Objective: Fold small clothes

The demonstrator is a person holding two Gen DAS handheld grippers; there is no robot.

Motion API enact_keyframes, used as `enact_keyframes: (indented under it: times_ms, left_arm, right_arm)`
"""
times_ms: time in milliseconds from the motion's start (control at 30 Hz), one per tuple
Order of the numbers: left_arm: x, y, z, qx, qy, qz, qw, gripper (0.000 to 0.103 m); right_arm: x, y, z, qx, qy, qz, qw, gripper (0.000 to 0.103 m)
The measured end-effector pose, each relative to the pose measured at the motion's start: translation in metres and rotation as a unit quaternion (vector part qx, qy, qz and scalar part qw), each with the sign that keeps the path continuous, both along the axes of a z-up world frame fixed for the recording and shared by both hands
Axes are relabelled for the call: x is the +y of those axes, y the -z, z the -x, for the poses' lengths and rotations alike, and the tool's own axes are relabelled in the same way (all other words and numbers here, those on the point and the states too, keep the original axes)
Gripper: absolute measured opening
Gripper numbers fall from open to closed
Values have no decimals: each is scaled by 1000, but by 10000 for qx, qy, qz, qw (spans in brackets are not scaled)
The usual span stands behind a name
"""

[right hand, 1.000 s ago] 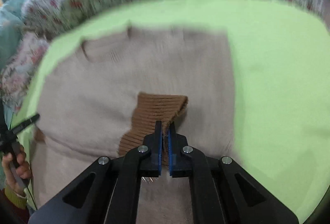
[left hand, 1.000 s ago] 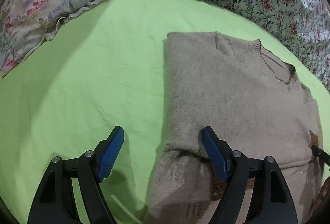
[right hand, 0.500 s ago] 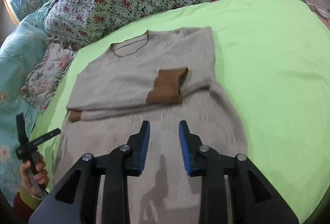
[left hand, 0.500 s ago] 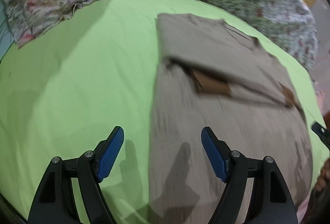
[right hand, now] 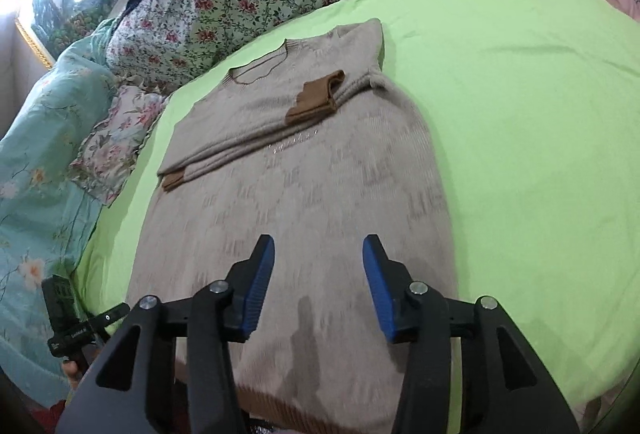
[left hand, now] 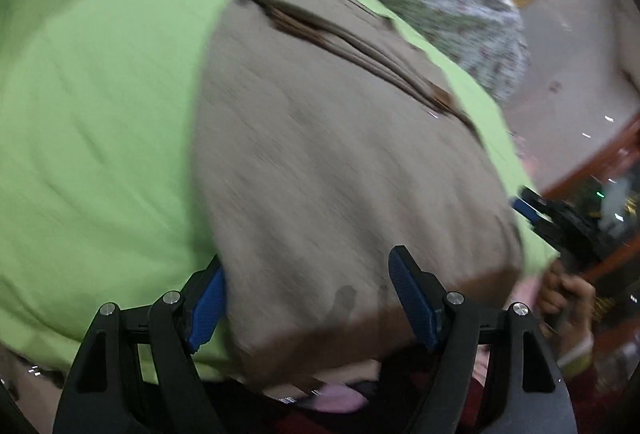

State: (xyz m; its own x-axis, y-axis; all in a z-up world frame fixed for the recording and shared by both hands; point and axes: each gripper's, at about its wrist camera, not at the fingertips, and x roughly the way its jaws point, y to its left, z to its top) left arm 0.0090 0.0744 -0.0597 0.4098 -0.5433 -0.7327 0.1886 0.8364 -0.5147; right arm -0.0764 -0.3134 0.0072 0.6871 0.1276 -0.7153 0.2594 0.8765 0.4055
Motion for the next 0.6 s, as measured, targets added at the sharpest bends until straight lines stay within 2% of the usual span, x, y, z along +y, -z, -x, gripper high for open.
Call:
enact_keyframes:
  times_ms: [100, 200, 267, 333, 367, 500, 600]
  left_arm:
    - [-8, 1, 11, -146, 235, -97, 9996, 76]
    - [-7, 3, 15, -98, 477, 78, 9988, 75]
    - [-6, 3, 20, -122, 594, 53, 9981, 71]
    - [-4, 4, 22, -160, 693, -26, 9975, 61]
    - [-6, 5, 22, -155, 725, -44, 9972, 59]
    - [-9, 9, 25, -89, 936, 40, 9956, 58]
    - [-17, 10, 23, -77, 1141, 2, 9934, 58]
  right_arm:
    - [-4, -1, 23, -86, -115, -89, 9999, 48]
    - [-15, -5, 44, -143, -188, -168, 9996, 52]
    - [-24, -4, 60, -68, -246, -207, 9995, 54]
    - [-31, -1, 76, 9, -323, -266, 9991, 54]
    - [-34, 1, 82, 21, -382, -362, 9986, 54]
    - [-30, 25, 95, 209, -941, -1007, 9902, 54]
    - [-9, 49, 85, 527, -1333, -907, 9855, 54]
